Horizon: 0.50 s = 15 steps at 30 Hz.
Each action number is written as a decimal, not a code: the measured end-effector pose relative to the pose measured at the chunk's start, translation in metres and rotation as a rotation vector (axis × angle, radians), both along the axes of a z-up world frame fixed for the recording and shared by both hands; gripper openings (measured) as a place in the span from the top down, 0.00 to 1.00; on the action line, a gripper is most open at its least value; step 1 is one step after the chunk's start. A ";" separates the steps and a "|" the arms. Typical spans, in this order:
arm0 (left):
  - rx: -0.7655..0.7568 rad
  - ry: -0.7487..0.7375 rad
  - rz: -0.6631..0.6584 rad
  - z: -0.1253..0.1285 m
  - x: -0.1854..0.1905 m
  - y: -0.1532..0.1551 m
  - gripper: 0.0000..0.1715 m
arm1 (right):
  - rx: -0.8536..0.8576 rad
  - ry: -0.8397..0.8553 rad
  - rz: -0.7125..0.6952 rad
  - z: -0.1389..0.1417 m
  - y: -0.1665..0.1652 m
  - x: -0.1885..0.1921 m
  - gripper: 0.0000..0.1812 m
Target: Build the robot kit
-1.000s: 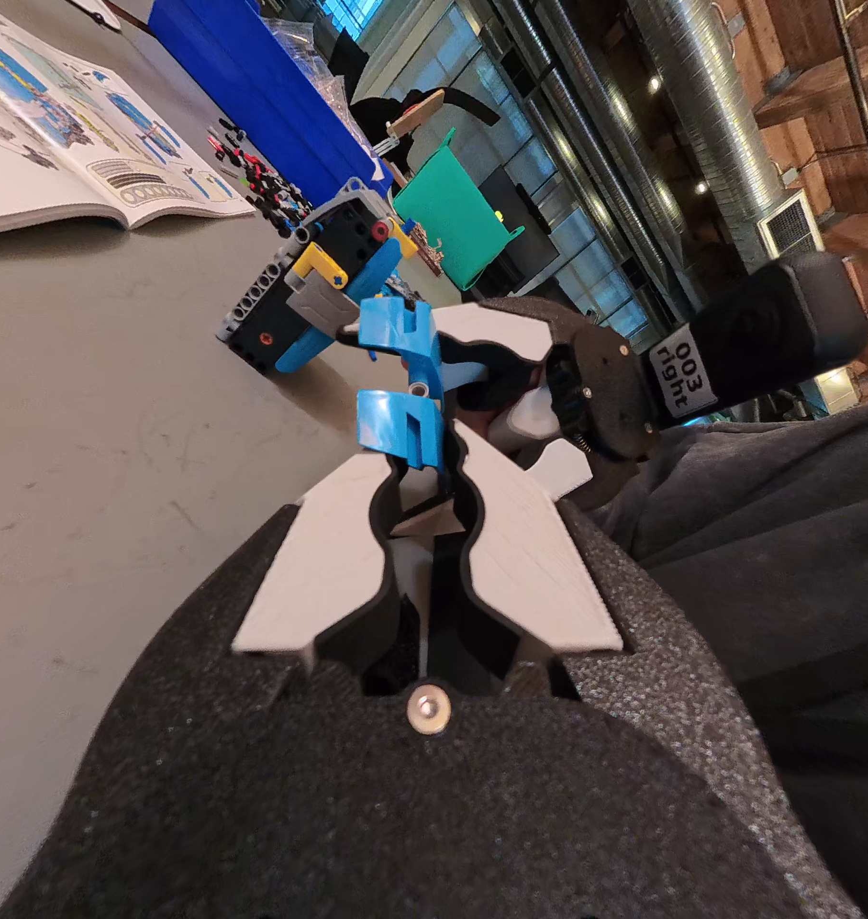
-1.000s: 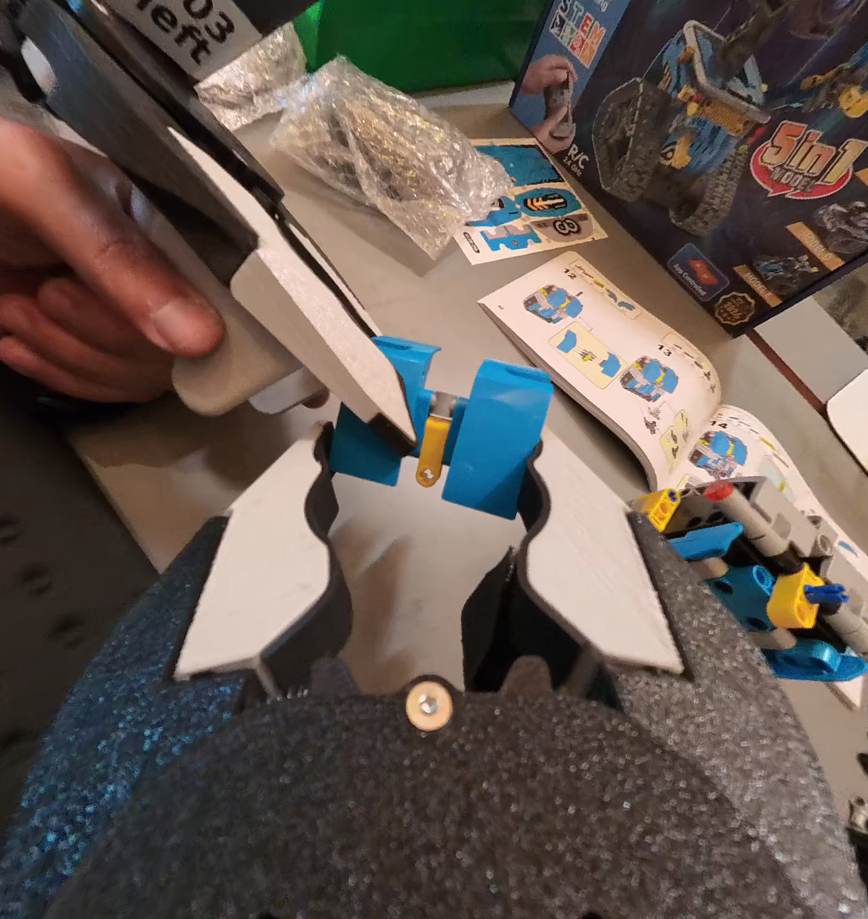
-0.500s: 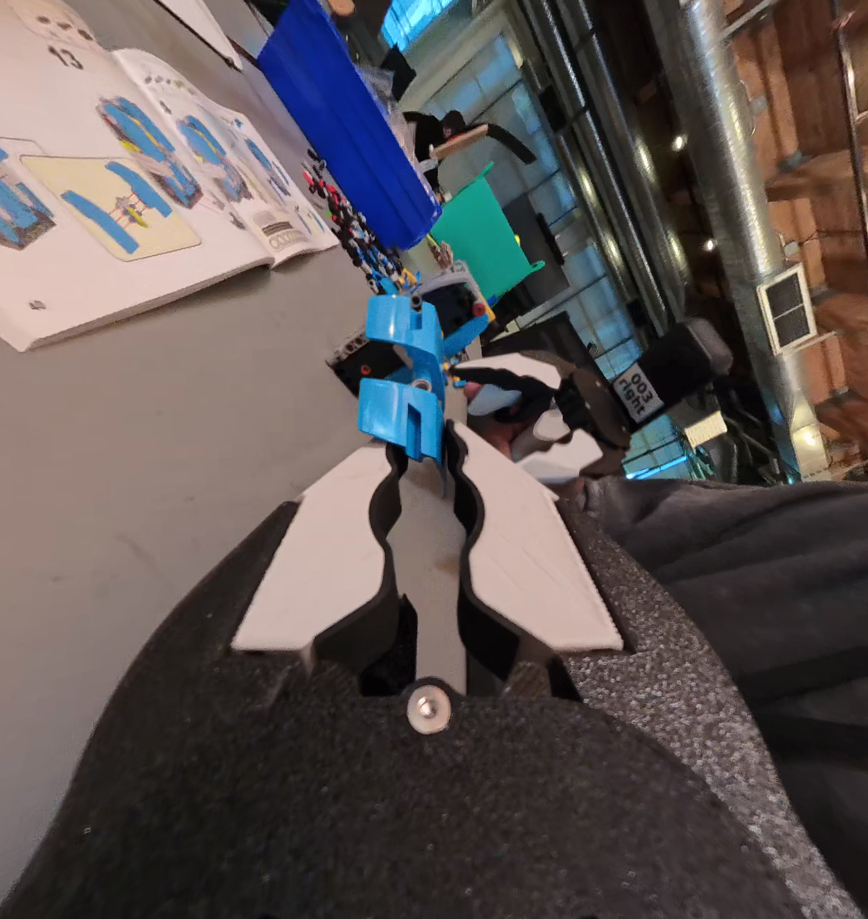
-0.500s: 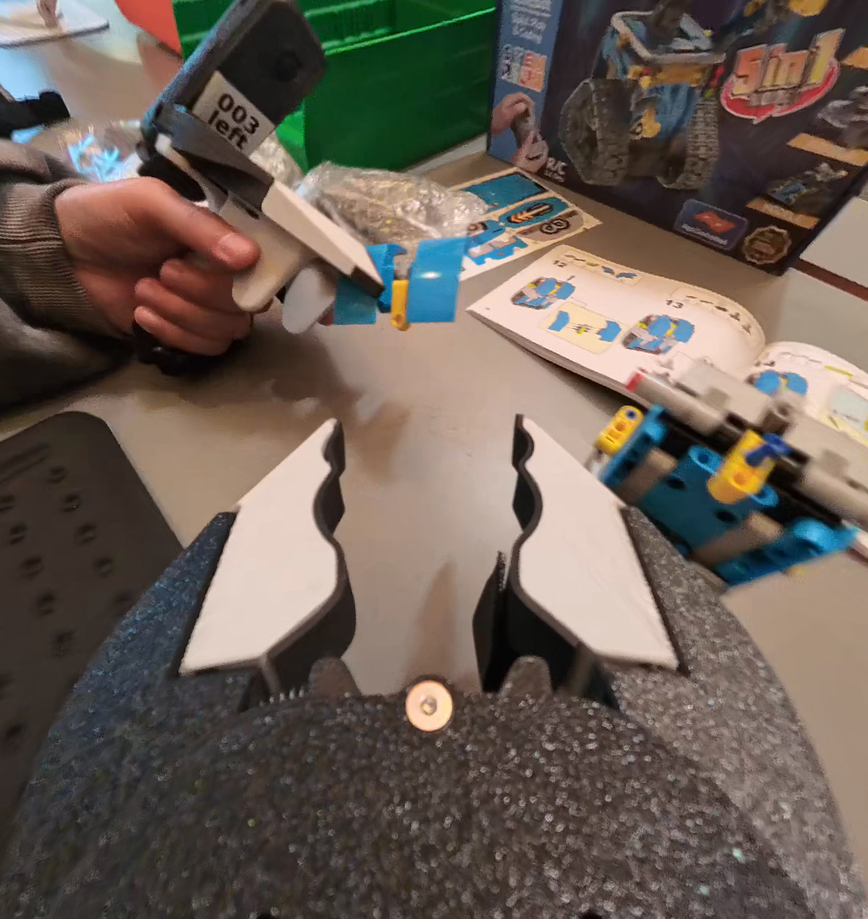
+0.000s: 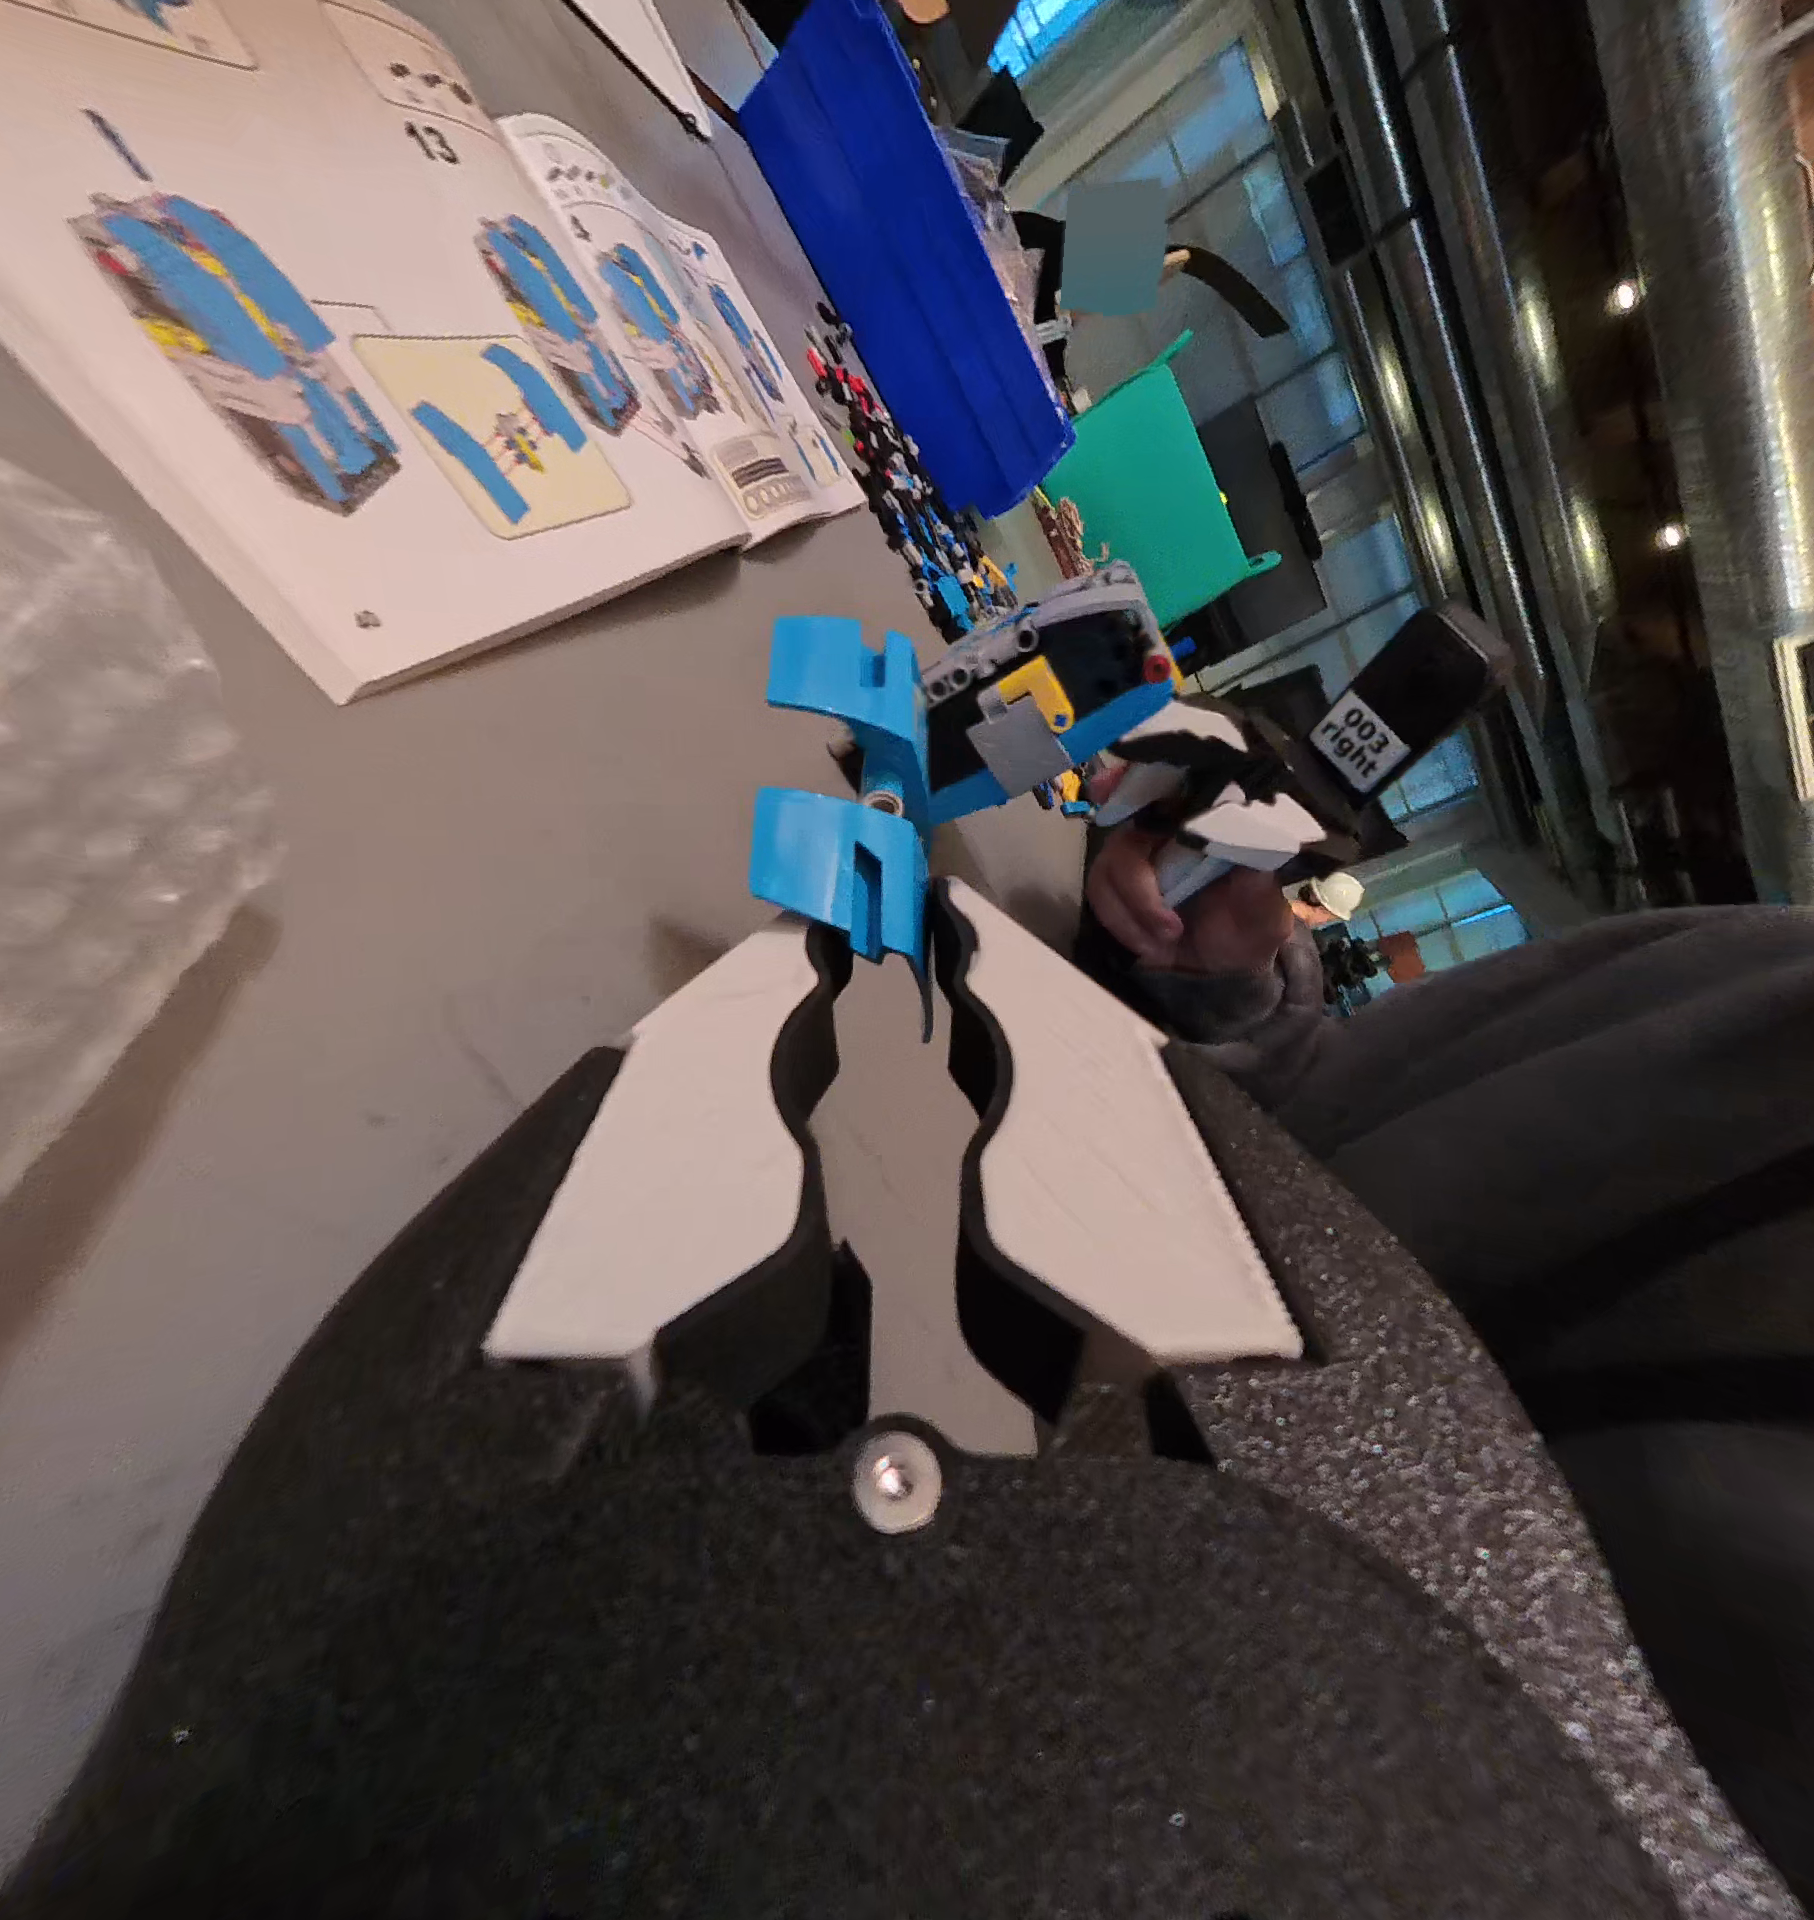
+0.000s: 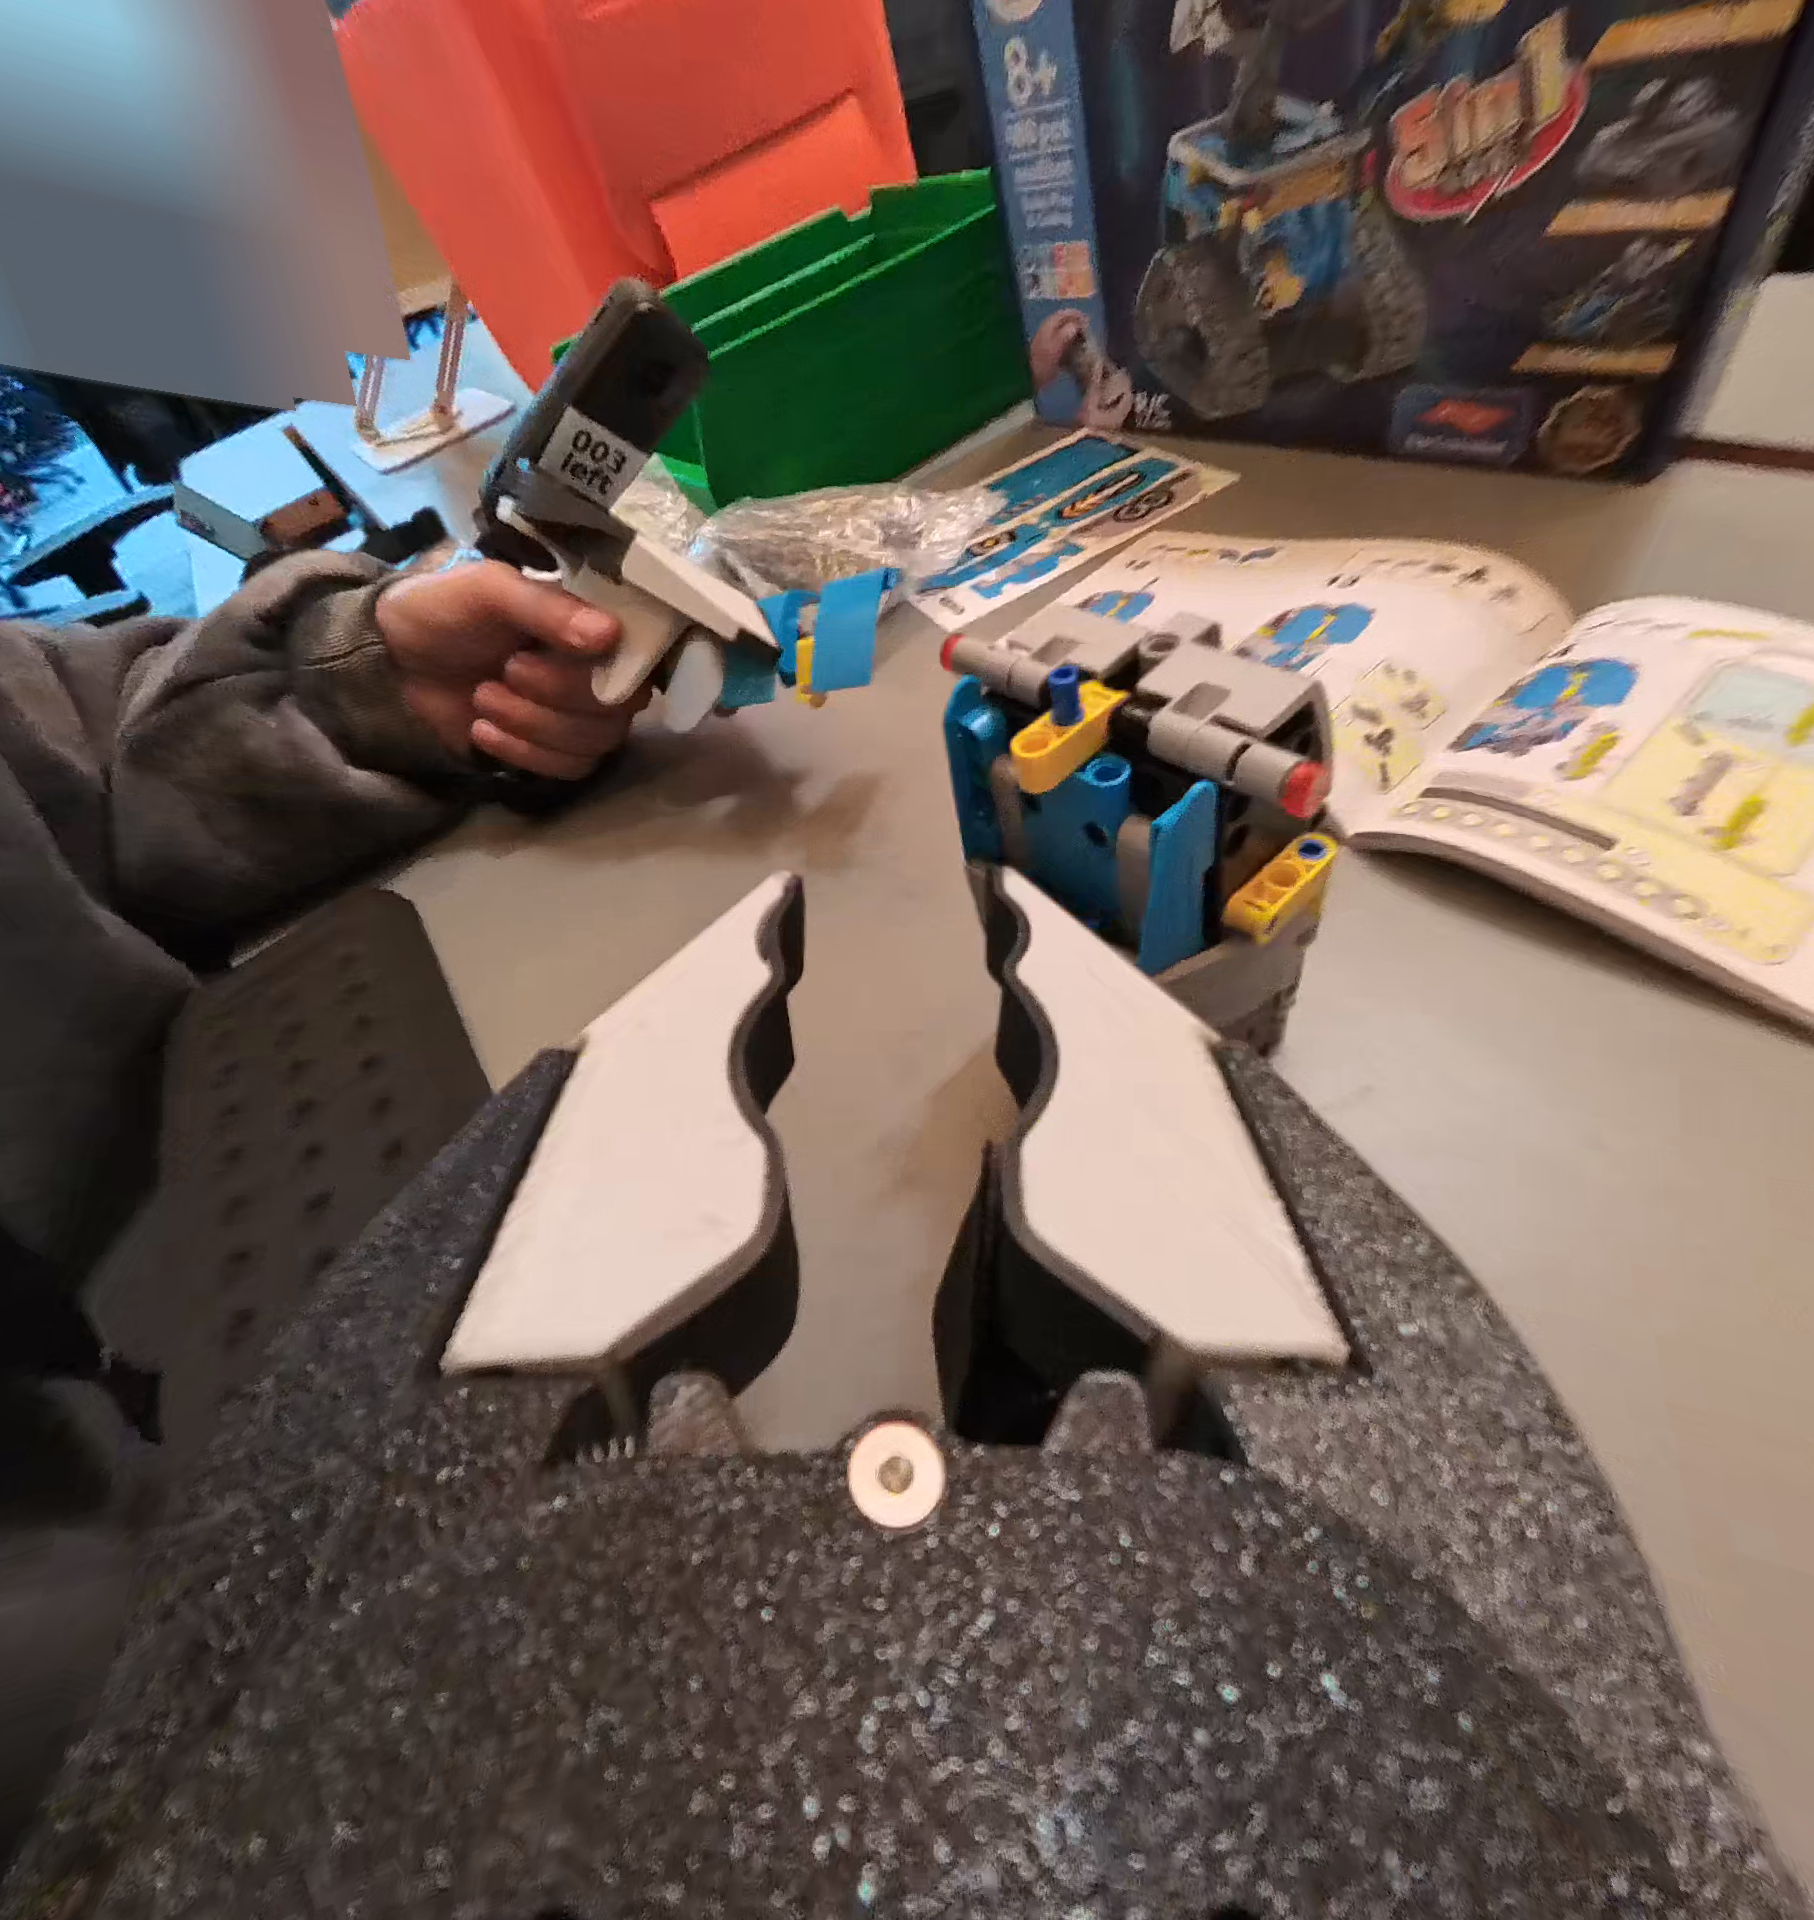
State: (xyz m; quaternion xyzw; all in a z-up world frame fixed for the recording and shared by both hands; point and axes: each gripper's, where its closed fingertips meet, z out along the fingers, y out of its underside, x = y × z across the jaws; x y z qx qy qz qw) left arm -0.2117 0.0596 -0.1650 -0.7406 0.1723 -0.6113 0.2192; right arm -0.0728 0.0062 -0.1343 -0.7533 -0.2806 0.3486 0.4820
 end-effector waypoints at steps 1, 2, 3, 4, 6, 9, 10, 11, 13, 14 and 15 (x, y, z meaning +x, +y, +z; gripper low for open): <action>-0.001 0.011 0.009 -0.002 0.000 0.001 0.92 | -0.016 -0.015 0.013 -0.005 0.000 -0.003 0.81; 0.000 0.024 0.018 -0.003 0.000 0.002 0.92 | -0.028 -0.035 0.022 -0.009 0.001 -0.006 0.81; 0.005 0.040 0.028 -0.005 0.001 0.004 0.92 | -0.032 -0.054 0.025 -0.013 0.001 -0.008 0.82; 0.014 0.057 0.029 -0.007 0.002 0.004 0.92 | -0.036 -0.070 0.032 -0.016 0.002 -0.010 0.82; 0.034 0.083 0.016 -0.009 0.006 0.004 0.92 | -0.067 -0.082 0.061 -0.023 0.001 -0.014 0.82; 0.076 0.073 -0.016 -0.005 0.015 0.003 0.92 | -0.117 -0.060 0.084 -0.027 0.001 -0.017 0.82; 0.091 0.059 -0.020 -0.003 0.017 0.004 0.92 | -0.130 -0.040 0.091 -0.026 0.001 -0.017 0.82; 0.100 0.058 -0.010 -0.002 0.018 0.007 0.92 | -0.142 -0.021 0.094 -0.025 0.002 -0.017 0.82; 0.111 0.060 -0.022 -0.002 0.022 0.008 0.92 | -0.160 0.019 0.100 -0.023 0.003 -0.017 0.83; 0.111 0.068 -0.031 -0.003 0.024 0.008 0.92 | -0.169 0.035 0.104 -0.022 0.004 -0.017 0.83; 0.109 0.081 -0.027 -0.005 0.025 0.010 0.92 | -0.176 0.043 0.108 -0.022 0.004 -0.017 0.83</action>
